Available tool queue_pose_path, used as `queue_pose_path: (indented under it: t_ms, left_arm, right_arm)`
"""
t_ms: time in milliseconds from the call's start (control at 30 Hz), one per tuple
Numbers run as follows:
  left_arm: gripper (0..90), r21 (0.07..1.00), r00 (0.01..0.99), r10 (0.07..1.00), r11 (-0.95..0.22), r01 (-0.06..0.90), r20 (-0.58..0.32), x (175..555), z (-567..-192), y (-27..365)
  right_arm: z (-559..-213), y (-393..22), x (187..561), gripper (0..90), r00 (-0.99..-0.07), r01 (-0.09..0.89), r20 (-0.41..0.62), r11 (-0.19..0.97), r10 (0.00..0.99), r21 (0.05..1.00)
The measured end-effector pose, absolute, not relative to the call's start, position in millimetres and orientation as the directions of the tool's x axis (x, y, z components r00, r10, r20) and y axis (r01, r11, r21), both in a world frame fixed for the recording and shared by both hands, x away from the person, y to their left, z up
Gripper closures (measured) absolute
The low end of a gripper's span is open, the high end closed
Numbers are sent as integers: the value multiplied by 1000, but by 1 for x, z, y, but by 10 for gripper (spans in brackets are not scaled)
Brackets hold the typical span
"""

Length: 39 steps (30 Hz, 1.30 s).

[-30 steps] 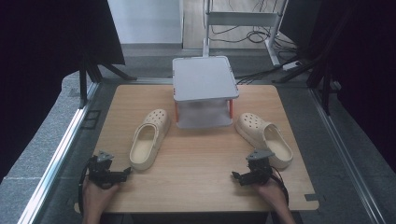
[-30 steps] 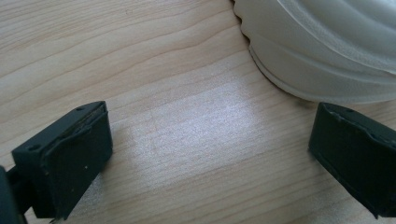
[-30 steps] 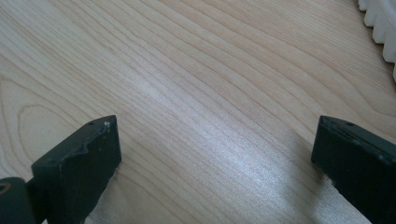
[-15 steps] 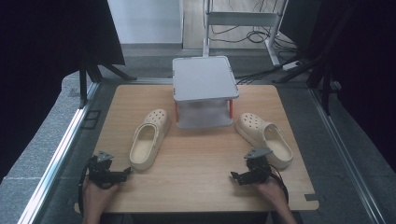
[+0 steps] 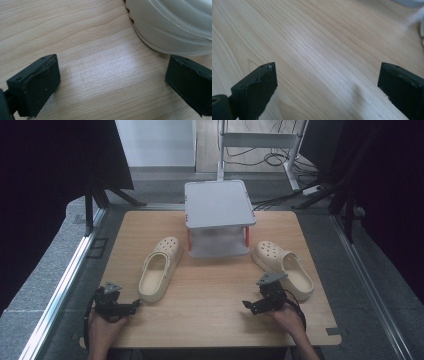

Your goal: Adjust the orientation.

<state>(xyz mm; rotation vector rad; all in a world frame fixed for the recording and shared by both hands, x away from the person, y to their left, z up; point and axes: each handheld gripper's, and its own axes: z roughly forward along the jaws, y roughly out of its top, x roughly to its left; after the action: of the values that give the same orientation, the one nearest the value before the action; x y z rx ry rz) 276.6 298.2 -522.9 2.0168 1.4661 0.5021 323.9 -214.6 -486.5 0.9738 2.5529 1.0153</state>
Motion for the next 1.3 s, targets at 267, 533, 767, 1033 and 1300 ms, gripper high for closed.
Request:
queue_pose_path:
  t_ms: [267,533,767,1033,1300]
  left_arm:
    - [0,654,337,941,-232,720,-38,276,-523,298]
    - [0,653,341,939,-235,720,-39,276,-523,298]
    - [0,653,343,939,-236,719,-38,276,-523,298]
    - [0,652,345,938,-239,720,-36,276,-523,298]
    - [0,654,346,938,-241,717,-35,276,-523,298]
  right_arm:
    - [-472,-197,337,62,-756,518,85,516,649,682]
    - [-459,-177,349,75,-767,512,102,508,634,692]
    - [-447,-147,362,71,-794,496,114,527,598,690]
    - [-441,-109,377,69,-819,486,147,534,555,692]
    - [-435,-77,393,84,-827,485,158,543,540,686]
